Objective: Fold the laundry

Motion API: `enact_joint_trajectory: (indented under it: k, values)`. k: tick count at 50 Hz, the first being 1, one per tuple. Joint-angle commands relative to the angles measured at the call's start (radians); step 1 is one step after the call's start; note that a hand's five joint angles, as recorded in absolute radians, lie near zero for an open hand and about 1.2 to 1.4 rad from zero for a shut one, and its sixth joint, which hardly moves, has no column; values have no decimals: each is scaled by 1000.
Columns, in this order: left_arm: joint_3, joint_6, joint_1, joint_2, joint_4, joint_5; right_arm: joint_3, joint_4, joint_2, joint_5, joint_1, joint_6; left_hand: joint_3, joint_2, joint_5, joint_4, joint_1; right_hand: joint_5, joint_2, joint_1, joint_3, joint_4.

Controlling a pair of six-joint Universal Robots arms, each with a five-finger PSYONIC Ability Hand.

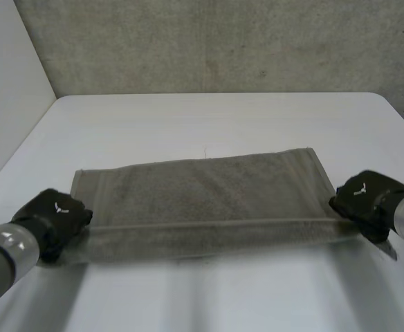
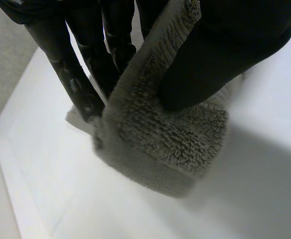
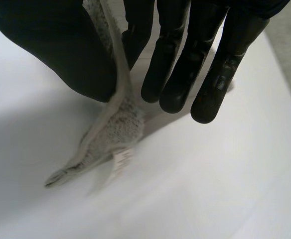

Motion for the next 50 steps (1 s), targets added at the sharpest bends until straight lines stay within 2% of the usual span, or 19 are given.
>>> enact_joint_trajectory:
  k: [1, 4, 6, 13, 16, 18, 25, 35, 36, 37, 38, 39, 40, 46, 50]
  values:
    - [110, -5, -6, -221, 218, -9, -91, -272, 169, 70, 56, 9, 180, 179, 184, 179, 201, 226, 218, 416, 205, 204]
    - [185, -5, -11, -311, 279, -20, -122, -319, 208, 98, 73, 10, 180, 179, 184, 179, 201, 226, 218, 416, 205, 204]
    - [225, -7, -14, -351, 304, -29, -185, -410, 286, 141, 99, 12, 180, 179, 184, 179, 201, 226, 218, 416, 205, 204]
    - [430, -7, -17, -549, 474, -83, -322, -570, 472, 144, 121, 13, 180, 179, 184, 179, 201, 226, 218, 416, 205, 204]
    - [461, -7, -17, -583, 496, -83, -383, -631, 545, 138, 125, 12, 180, 179, 184, 179, 201, 226, 218, 416, 205, 204]
    - [521, -5, -17, -646, 519, -85, -414, -662, 579, 124, 127, 12, 180, 179, 184, 179, 201, 226, 218, 416, 205, 204]
    - [612, -8, -17, -740, 540, -81, -510, -775, 694, -14, 127, 39, 180, 179, 184, 179, 201, 226, 218, 416, 205, 204]
    - [673, -5, -17, -829, 654, -80, -616, -819, 791, -52, 125, 117, 180, 179, 184, 179, 201, 226, 218, 416, 205, 204]
    - [673, -5, -17, -829, 654, -80, -628, -817, 803, -54, 125, 125, 180, 179, 184, 179, 201, -148, -156, 42, -169, -170]
    - [668, -5, -17, -829, 654, -81, -636, -817, 808, -52, 125, 136, -113, -115, -110, -114, -92, -800, -808, -610, -820, -822]
    - [665, -2, -18, -827, 651, -84, -636, -817, 808, -52, 125, 136, -816, -818, -813, -817, -795, -807, -815, -617, -827, -829]
    - [665, -2, -18, -827, 651, -85, -638, -819, 806, -51, 125, 151, -823, -825, -820, -824, -803, -996, -1004, -806, -1016, -1018]
    - [662, 1, -20, -821, 649, -86, -639, -820, 802, -52, 124, 172, -1027, -1029, -1023, -1028, -1006, -996, -1004, -806, -1016, -1018]
    - [626, -10, -37, -754, 646, -85, -631, -823, 749, -48, 113, 279, -1041, -1042, -1037, -1042, -1020, -996, -1004, -806, -1016, -1018]
    - [595, -11, -37, -698, 646, -85, -596, -822, 650, -35, 110, 433, -1038, -1039, -1034, -1039, -1017, -996, -1004, -806, -1016, -1018]
